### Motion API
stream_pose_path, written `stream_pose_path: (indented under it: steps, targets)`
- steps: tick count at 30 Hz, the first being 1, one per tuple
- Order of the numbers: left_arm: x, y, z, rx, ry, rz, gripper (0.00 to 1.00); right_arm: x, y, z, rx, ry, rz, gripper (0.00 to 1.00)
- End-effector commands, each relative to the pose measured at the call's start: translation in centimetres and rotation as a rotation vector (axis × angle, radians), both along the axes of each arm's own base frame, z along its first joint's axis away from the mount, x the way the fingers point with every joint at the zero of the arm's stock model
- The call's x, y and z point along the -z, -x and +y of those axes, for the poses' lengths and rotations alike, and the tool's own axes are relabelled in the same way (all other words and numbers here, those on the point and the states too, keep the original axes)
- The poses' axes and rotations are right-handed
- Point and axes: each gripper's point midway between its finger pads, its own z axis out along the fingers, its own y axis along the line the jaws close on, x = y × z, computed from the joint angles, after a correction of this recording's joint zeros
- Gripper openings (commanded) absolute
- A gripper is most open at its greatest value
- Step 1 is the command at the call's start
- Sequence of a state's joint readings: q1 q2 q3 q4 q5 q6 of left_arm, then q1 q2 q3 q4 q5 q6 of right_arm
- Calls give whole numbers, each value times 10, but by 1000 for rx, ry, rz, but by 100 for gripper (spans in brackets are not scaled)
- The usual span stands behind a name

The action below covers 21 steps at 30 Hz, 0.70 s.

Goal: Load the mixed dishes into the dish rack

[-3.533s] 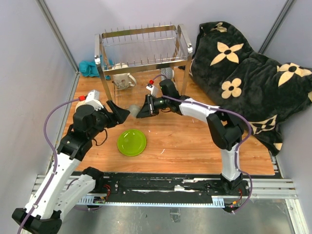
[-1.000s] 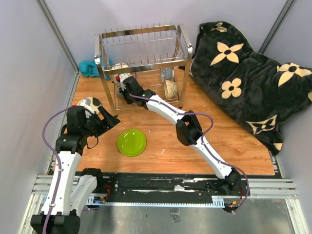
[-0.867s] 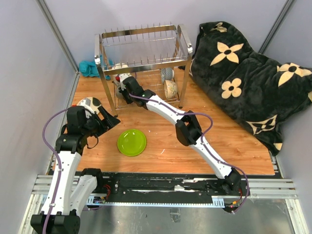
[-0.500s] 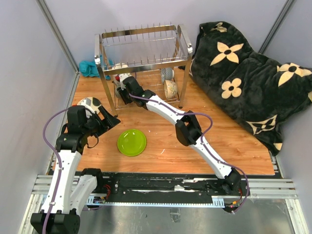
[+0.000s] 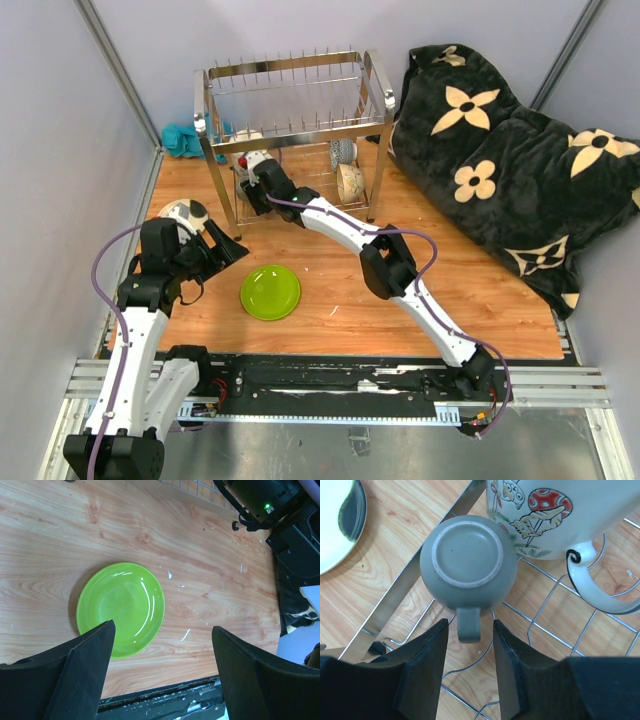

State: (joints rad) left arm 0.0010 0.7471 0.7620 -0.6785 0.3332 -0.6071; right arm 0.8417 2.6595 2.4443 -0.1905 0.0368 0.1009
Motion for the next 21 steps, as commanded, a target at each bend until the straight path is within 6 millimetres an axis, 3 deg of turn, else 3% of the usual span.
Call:
stream_pose_path:
  steps: [1,5,11,14,20,21]
  targets:
    - [-5,0,-1,16,1,-28,84,-37,-19,-4,56,-56,-63,39]
    - [-5,-1,0,19,-9,-30,84,-46,-18,-5,51,-76,-68,38]
    - [-2,-5,1,4,-5,-41,84,-60,-3,-8,-26,-126,-74,57]
    - [0,-8,3,-17,-3,-40,84,-69,6,-11,-64,-156,-79,59]
    - [6,-16,13,-92,-14,-32,86,-78,35,-41,-71,-150,-65,63]
    - [6,-18,15,-107,-16,-31,86,-90,41,-49,-69,-160,-73,63]
